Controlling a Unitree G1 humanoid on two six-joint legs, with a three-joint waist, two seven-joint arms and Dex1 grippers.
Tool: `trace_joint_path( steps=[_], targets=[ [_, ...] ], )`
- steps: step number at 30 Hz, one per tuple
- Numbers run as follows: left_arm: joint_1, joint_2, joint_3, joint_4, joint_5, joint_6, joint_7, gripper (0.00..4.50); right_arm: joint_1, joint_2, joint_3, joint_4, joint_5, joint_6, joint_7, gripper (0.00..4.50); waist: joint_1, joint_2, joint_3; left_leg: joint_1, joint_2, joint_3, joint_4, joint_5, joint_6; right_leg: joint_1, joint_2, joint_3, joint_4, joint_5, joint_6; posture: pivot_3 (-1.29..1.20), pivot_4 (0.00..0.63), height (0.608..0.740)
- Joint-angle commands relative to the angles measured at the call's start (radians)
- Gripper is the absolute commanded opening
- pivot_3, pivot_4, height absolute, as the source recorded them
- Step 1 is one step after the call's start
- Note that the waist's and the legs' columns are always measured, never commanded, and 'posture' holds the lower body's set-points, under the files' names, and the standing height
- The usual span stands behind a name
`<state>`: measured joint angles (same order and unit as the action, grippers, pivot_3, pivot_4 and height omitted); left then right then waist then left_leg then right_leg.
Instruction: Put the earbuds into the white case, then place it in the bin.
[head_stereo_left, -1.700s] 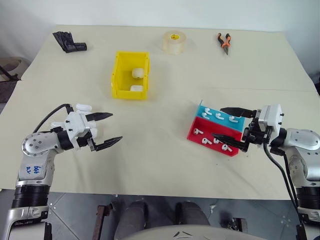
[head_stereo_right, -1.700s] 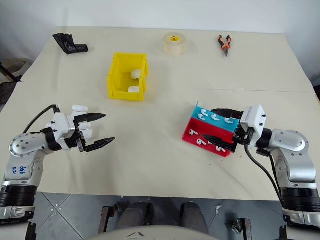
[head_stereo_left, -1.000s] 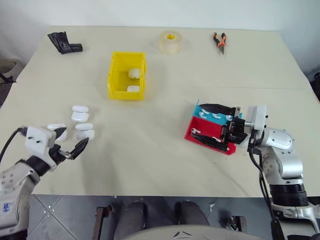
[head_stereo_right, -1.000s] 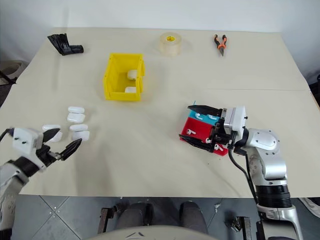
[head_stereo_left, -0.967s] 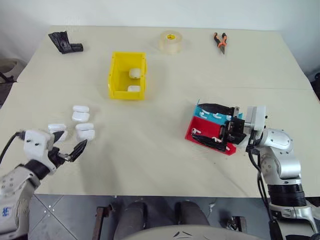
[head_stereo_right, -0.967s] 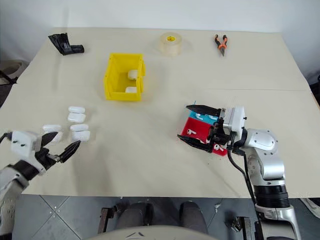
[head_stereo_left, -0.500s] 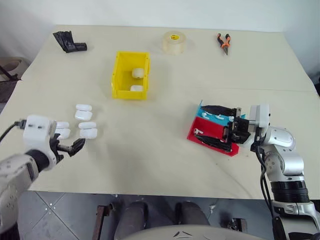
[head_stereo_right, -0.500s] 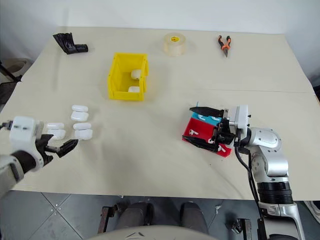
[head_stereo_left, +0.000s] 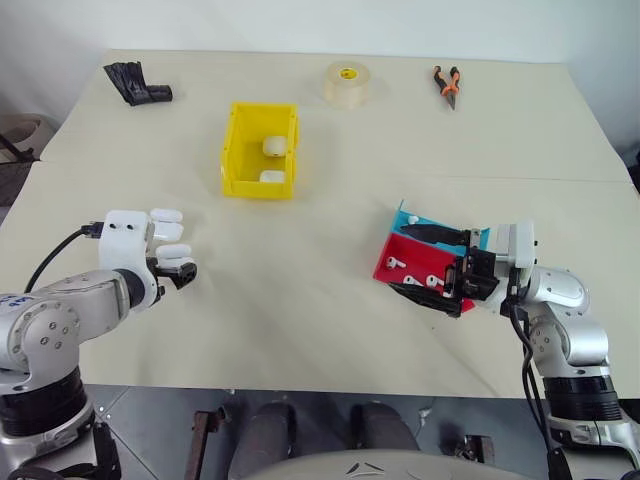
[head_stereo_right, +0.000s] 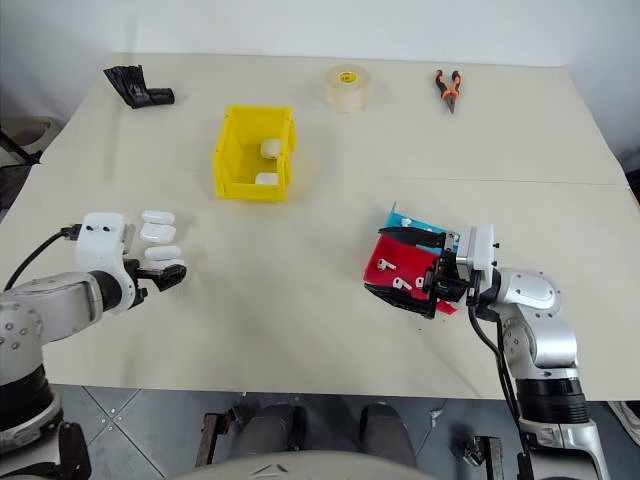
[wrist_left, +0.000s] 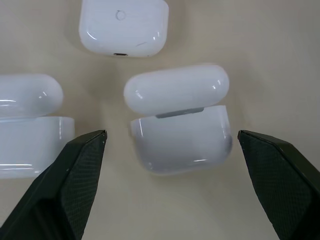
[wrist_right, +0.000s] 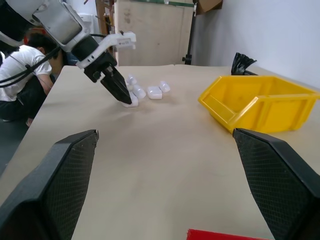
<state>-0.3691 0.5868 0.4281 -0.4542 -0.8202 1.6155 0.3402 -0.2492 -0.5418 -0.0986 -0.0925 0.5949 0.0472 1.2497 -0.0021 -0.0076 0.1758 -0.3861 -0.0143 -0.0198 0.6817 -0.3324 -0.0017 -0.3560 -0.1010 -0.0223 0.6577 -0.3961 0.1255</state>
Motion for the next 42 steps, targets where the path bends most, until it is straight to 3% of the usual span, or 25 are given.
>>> trace_joint_path(
  steps=[1,5,14,17,19,33,41,42],
  targets=[
    [-0.034,-0.031,0.007,0.01,-0.035,-0.001,0.105,4.47,0.015,0.004,-0.012,-0.063,0.027,0.007,-0.018,4.5,0.0,0.0,0.0,0.0,0.0,0.0,0.0,0.0,0.0,0.0,0.0,0.0,0.0,0.0,0.0,0.0,0.15,0.74],
    [-0.062,-0.084,0.0,0.045,-0.08,-0.001,0.188,4.47,0.039,0.006,-0.011,-0.106,0.036,0.022,-0.044,4.5,0.001,0.0,0.0,0.0,0.0,0.0,0.0,0.0,0.0,0.0,0.0,0.0,0.0,0.0,0.0,0.0,0.15,0.74],
    [-0.079,-0.076,-0.006,0.106,-0.207,-0.001,0.31,4.47,0.066,0.005,-0.014,-0.148,0.041,0.036,-0.077,4.5,0.0,0.0,0.0,0.0,-0.001,0.0,0.0,0.0,-0.001,0.0,0.0,0.0,0.001,0.0,0.0,0.0,0.15,0.74],
    [-0.064,-0.05,-0.014,0.118,-0.271,-0.001,0.349,3.98,0.068,0.005,-0.017,-0.15,0.043,0.037,-0.085,4.5,0.0,0.0,0.0,0.0,-0.001,0.0,0.0,0.0,-0.001,0.0,0.0,0.0,0.001,0.0,0.0,0.0,0.15,0.74],
    [-0.047,-0.028,-0.015,0.123,-0.316,-0.001,0.374,3.36,0.068,0.006,-0.016,-0.151,0.043,0.035,-0.09,4.5,0.0,0.0,0.0,0.0,-0.001,0.0,0.0,0.0,-0.001,0.0,0.0,0.0,0.001,0.0,0.0,0.0,0.15,0.74],
    [-0.005,0.002,0.006,0.13,-0.532,-0.001,0.577,3.36,0.068,0.03,-0.002,-0.153,0.039,0.027,-0.11,4.5,-0.002,0.0,0.0,0.001,-0.001,0.0,0.0,0.0,-0.001,-0.001,0.0,0.001,0.001,0.0,0.0,0.0,0.15,0.74],
    [-0.005,-0.037,0.01,0.131,-0.545,-0.001,0.634,3.36,0.068,0.044,0.002,-0.155,0.032,0.024,-0.119,4.5,-0.002,0.0,0.0,0.001,-0.001,0.0,0.0,0.0,-0.001,-0.001,0.0,0.001,0.0,0.0,0.0,0.0,0.15,0.74],
    [0.0,-0.033,0.006,0.132,-0.553,-0.001,0.63,3.19,0.068,0.043,0.002,-0.155,0.031,0.023,-0.12,4.5,-0.001,0.0,0.0,0.001,-0.001,0.0,0.0,0.0,-0.001,-0.001,0.0,0.001,0.001,0.0,0.0,0.0,0.15,0.74]
  ],
)
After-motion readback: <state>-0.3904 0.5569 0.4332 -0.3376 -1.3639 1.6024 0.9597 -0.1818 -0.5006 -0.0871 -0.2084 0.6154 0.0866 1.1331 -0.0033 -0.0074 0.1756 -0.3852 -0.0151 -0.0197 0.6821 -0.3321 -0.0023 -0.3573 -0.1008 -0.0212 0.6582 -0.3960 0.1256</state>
